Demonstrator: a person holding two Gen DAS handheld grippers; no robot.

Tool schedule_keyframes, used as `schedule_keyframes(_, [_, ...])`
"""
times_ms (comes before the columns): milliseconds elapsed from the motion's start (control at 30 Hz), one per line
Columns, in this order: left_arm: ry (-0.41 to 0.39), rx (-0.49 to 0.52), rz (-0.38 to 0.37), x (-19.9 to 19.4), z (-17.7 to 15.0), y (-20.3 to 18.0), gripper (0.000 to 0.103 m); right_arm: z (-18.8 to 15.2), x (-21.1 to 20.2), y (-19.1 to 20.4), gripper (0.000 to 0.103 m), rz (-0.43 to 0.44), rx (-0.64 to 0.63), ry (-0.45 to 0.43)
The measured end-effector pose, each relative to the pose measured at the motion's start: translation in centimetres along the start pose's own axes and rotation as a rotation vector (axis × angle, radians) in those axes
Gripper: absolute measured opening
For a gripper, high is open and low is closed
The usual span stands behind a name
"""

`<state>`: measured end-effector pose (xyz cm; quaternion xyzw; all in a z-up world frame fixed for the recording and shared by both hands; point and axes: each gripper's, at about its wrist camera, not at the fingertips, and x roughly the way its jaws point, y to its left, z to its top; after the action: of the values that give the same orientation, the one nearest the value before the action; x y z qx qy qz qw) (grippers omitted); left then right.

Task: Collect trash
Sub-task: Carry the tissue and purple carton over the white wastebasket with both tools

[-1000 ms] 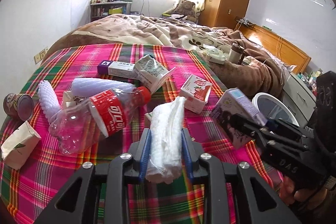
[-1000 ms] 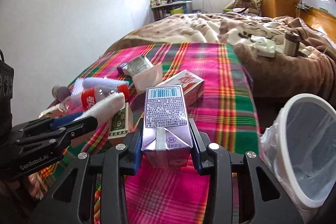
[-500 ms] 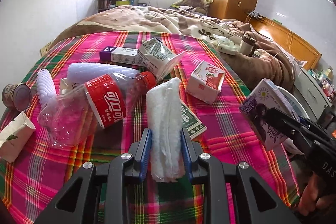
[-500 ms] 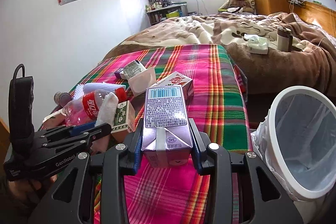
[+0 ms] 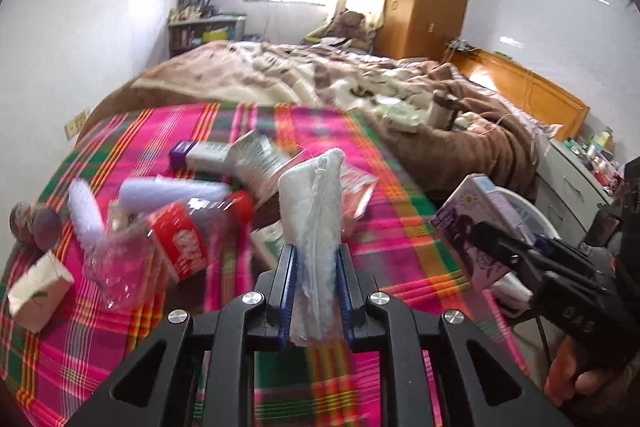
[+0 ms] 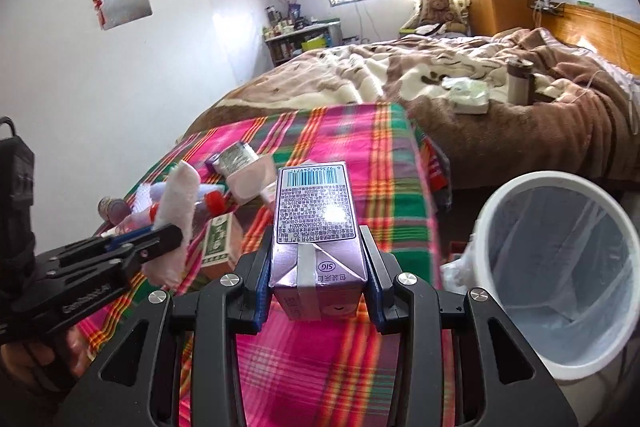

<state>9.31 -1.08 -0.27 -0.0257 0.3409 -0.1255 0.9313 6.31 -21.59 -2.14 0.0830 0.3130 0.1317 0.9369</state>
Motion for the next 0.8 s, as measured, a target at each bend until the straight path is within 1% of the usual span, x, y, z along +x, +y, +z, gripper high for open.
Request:
schedule_keyframes(100, [-0.029, 0.051, -0.001, -0.6, 0.8, -2.3, 0.020, 0.4, -0.9, -1.1, 0.039, -0.035, 0.013, -0.015])
schedule_keyframes(400, [-0.053, 0.140, -0.094, 0.0, 2.5, -9.1, 0.020, 1.3, -4.3, -6.0, 0.039, -0.162, 0.073, -0.072])
schedule_keyframes(467, [-0.047, 0.156, -0.131, 0.5, 2.8, -10.8, 0.020, 1.4, -4.8, -7.1, 0.039, -0.196, 0.085, -0.076])
schedule_keyframes(633, [-0.014, 0.196, -0.219, 2.3, 2.8, -14.6, 0.020, 1.0, -4.9, -9.8, 0.039, -0.282, 0.120, -0.048])
schedule_keyframes(800, [0.033, 0.214, -0.290, 4.4, 2.5, -17.8, 0.020, 0.5, -4.5, -12.0, 0.039, -0.323, 0.144, -0.009])
